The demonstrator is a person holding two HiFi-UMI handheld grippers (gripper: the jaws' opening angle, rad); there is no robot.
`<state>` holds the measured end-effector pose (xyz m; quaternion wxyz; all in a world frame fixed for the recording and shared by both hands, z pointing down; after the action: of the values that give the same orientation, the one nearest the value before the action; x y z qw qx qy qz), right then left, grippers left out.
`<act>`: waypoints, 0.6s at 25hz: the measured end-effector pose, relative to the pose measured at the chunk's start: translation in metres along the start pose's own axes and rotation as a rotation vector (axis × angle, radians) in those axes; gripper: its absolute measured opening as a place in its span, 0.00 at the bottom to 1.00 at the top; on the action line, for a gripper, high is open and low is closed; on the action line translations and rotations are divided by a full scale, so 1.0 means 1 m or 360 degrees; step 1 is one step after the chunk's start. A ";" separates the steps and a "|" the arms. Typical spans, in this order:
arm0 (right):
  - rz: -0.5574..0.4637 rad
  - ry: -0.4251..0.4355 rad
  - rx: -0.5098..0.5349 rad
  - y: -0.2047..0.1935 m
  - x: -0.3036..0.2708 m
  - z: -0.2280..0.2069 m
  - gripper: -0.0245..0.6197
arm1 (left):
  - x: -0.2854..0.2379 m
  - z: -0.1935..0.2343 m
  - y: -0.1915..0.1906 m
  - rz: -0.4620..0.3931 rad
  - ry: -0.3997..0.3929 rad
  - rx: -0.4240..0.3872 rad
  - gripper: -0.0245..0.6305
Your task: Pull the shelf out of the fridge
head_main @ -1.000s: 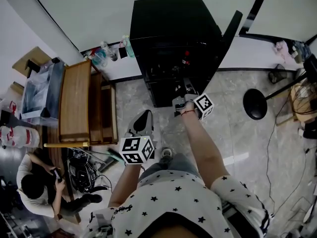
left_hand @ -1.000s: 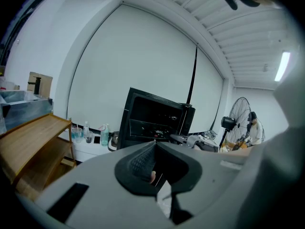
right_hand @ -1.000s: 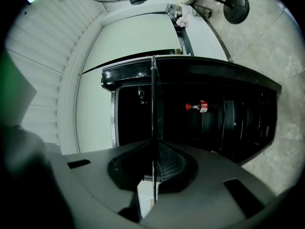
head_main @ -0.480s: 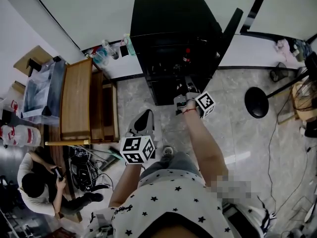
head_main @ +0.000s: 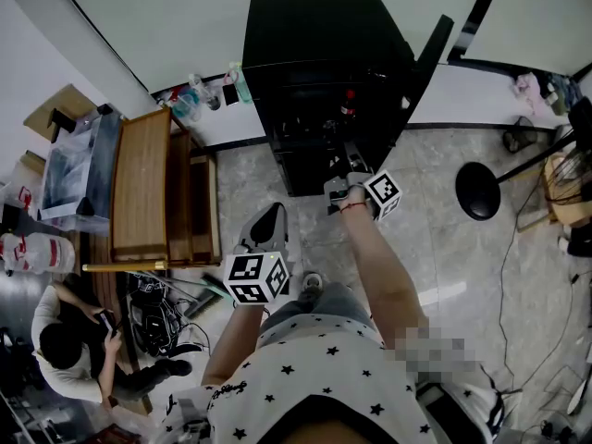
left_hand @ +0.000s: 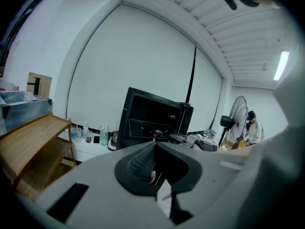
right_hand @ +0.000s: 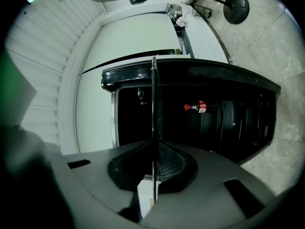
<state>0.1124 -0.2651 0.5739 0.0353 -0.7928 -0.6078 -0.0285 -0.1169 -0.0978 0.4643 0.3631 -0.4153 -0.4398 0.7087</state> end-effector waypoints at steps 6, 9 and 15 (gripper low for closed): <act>-0.0001 -0.0007 -0.0009 0.000 0.000 0.001 0.06 | -0.002 0.000 0.001 0.0002 -0.0012 -0.0005 0.06; 0.0000 0.0000 -0.0010 0.000 0.000 0.000 0.06 | -0.004 0.000 0.001 0.0002 -0.0017 -0.0007 0.06; 0.0002 -0.0011 -0.0014 0.000 0.000 0.000 0.06 | -0.007 0.000 0.002 0.0001 -0.0022 -0.0004 0.06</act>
<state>0.1127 -0.2654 0.5735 0.0296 -0.7935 -0.6072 -0.0284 -0.1148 -0.1047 0.4641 0.3592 -0.4110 -0.4429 0.7113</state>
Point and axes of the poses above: the fingertips, and each gripper's own axes: x backward along the fingers, z to its left, y out of its top, the point moved 9 cm from there along x, backward along the fingers, and after that the axes turned 1 degree about -x, right-handed, at the moved point
